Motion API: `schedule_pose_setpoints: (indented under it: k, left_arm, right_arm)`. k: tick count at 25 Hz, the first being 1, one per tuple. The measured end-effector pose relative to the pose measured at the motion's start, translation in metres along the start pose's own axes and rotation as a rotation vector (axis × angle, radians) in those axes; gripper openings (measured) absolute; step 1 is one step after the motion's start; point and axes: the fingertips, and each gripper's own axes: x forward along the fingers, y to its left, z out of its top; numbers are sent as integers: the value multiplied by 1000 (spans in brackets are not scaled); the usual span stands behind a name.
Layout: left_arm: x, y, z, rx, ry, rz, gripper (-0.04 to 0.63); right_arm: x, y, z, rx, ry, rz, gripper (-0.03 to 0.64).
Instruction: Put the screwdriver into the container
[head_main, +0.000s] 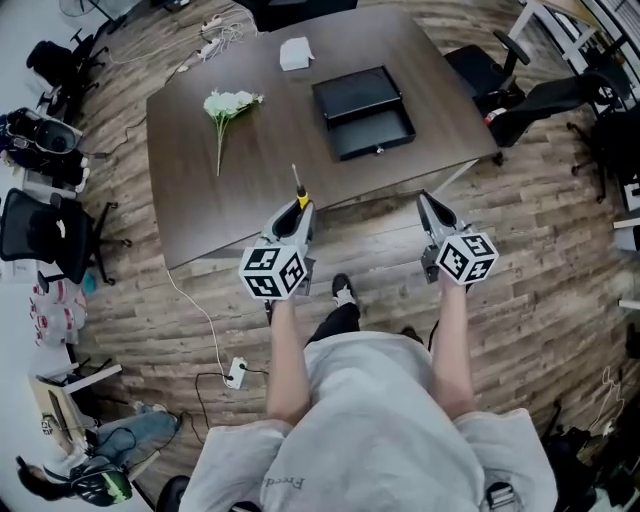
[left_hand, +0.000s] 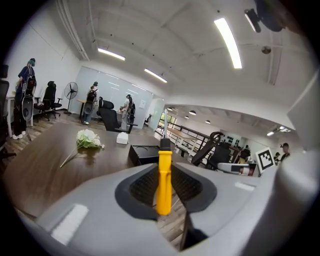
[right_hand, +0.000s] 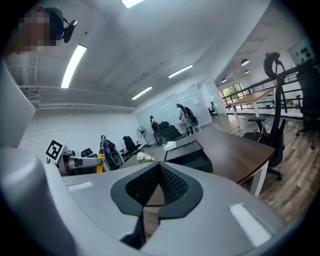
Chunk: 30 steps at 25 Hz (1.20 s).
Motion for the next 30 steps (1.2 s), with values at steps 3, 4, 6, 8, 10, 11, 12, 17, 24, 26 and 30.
schedule_pose_setpoints:
  k: [3, 4, 6, 8, 10, 11, 12, 17, 24, 26, 30]
  left_arm:
    - [6, 17, 6, 9, 22, -37, 135]
    - [8, 22, 8, 9, 26, -49, 135]
    - [14, 31, 11, 4, 31, -69, 135]
    - [21, 38, 12, -4, 37, -84, 135]
    - [29, 40, 11, -9, 48, -96, 135]
    - [34, 41, 10, -11, 53, -102, 135]
    - [38, 41, 9, -13, 58, -108, 135]
    - [64, 44, 12, 17, 91, -139, 135]
    - [118, 47, 21, 95, 151, -186, 135]
    - [134, 46, 21, 123, 180, -205, 135]
    - [166, 48, 26, 182, 248, -239, 135]
  right_arm:
    - [12, 1, -8, 5, 20, -53, 2]
    - [15, 2, -9, 5, 24, -68, 2]
    - [20, 3, -9, -1, 31, -92, 2]
    - [24, 1, -10, -10, 40, -112, 2]
    - [24, -6, -13, -12, 45, -137, 2]
    - [23, -10, -16, -12, 46, -153, 2]
    - [23, -15, -19, -10, 49, -169, 2]
    - [34, -28, -27, -15, 73, -208, 2]
    - [85, -33, -21, -82, 117, -174, 2]
    - [100, -36, -17, -91, 119, -166, 2]
    - [131, -46, 1, -90, 115, -170, 2]
